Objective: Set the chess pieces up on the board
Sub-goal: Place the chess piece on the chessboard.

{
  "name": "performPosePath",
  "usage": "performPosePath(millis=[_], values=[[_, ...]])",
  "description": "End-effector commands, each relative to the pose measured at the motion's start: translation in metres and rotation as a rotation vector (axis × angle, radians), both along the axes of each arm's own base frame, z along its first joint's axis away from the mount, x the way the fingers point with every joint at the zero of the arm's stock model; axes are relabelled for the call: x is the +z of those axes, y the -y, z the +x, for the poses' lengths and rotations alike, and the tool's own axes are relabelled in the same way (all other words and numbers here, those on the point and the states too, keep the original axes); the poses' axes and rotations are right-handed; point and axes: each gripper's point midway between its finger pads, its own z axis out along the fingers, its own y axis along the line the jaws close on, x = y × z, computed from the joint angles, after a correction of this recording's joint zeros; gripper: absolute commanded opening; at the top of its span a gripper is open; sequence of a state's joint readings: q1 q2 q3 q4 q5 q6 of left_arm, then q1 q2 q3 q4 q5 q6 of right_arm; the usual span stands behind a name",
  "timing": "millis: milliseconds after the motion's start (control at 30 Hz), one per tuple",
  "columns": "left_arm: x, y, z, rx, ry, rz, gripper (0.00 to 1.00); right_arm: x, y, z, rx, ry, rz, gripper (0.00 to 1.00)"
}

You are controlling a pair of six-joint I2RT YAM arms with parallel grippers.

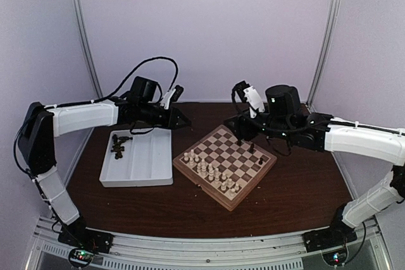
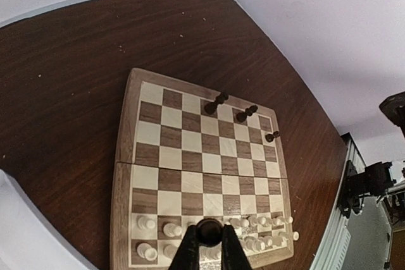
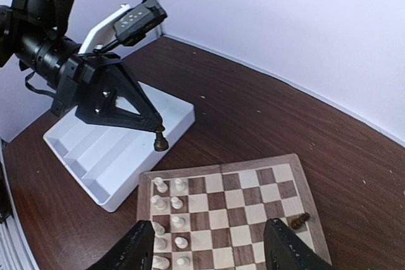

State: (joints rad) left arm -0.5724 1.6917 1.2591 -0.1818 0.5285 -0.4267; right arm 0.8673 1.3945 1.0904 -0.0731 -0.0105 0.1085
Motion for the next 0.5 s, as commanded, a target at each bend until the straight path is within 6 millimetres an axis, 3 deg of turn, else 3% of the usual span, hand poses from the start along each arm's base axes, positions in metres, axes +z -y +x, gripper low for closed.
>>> performPosePath(millis=[0,167,467], values=[[0.0,0.035,0.02,-0.045,0.082,0.025,0.03,-0.015,0.047,0.011,-0.139,-0.088,0.041,0.62],[-0.017,0.067,0.027,-0.079,0.106,0.092,0.03,-0.02,0.075,0.013,-0.192,-0.089,0.053,0.62],[-0.051,0.105,0.032,-0.114,0.171,0.178,0.04,-0.015,0.094,0.018,-0.204,-0.092,0.121,0.62]])
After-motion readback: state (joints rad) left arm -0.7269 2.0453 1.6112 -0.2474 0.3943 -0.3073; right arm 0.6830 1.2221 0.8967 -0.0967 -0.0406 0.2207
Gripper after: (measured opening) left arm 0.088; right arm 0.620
